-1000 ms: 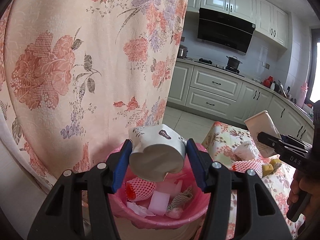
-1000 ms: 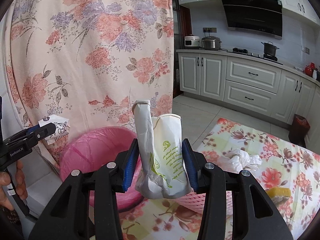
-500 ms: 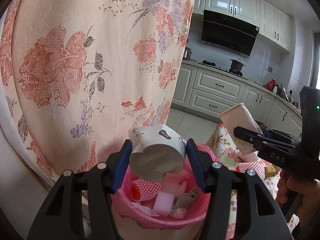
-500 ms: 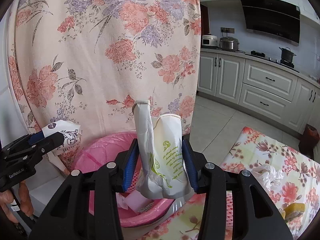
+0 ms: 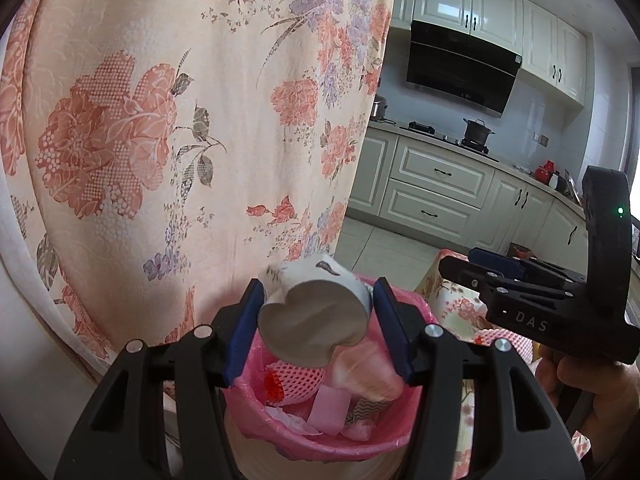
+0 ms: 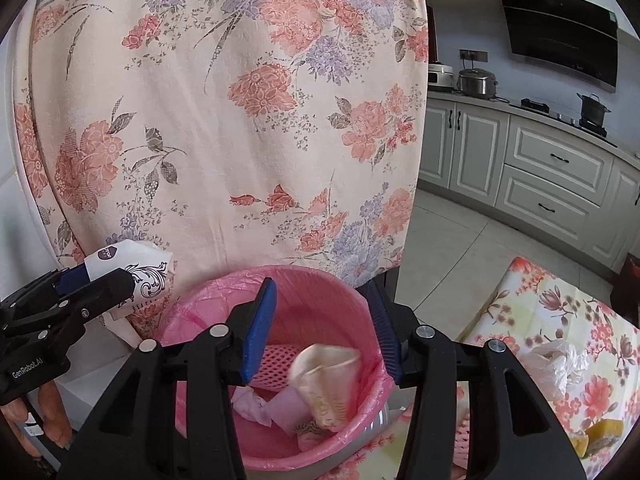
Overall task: Collect trash
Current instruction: 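Open the left gripper to drop the cup while the right gripper drops the tube packet into the basket, then move both grippers back over the table toward the other pink foam net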
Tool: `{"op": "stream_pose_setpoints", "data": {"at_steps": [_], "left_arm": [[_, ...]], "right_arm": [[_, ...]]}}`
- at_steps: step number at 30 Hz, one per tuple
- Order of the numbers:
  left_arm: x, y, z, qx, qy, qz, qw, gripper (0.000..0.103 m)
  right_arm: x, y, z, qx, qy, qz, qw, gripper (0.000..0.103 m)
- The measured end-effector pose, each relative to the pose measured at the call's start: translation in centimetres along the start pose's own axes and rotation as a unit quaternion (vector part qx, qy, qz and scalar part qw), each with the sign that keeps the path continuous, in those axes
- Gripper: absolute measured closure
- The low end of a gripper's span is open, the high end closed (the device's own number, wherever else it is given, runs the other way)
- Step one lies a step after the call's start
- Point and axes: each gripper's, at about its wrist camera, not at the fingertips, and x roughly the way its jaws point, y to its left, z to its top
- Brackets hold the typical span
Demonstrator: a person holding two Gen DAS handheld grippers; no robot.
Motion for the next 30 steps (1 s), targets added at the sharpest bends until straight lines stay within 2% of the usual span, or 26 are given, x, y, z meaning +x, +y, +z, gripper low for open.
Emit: {"op": "stream_pose_setpoints", "data": {"at_steps": [1,2,7,21,30], "left_arm": [[0.0,0.1,-0.1,-0.003,0.001,0.001,1.0000,0.038],[0.1,0.2,-0.1,-0.007,0.001,0.002,1.0000,0.034],[0.1,0.2,-0.4,-0.006,0.006,0.002,1.0000,0.034],[0.4,-1.2,-0.1,0.005,0.009,-0.006,0.9999,0.034],[1.0,-2.9,-0.4,0.017,0.014,-0.015,0.9996,0.033]], "right_arm": [[-0.1,0.0,0.0,0.000,-0.001,-0.003,1.000,0.048],[-0.2,-0.2,-0.1,0.001,-0.001,-0.005,1.000,0.048],[-0.7,-1.2,-0.3,0.010,-0.003,-0.014,1.000,0.043],[-3.0,-4.2,-2.2,0.028,-0.007,-0.043,0.999,0.042],[-5.6,-8.4,-4.3,0.058,-0.010,-0.081,0.995,0.038]]}}
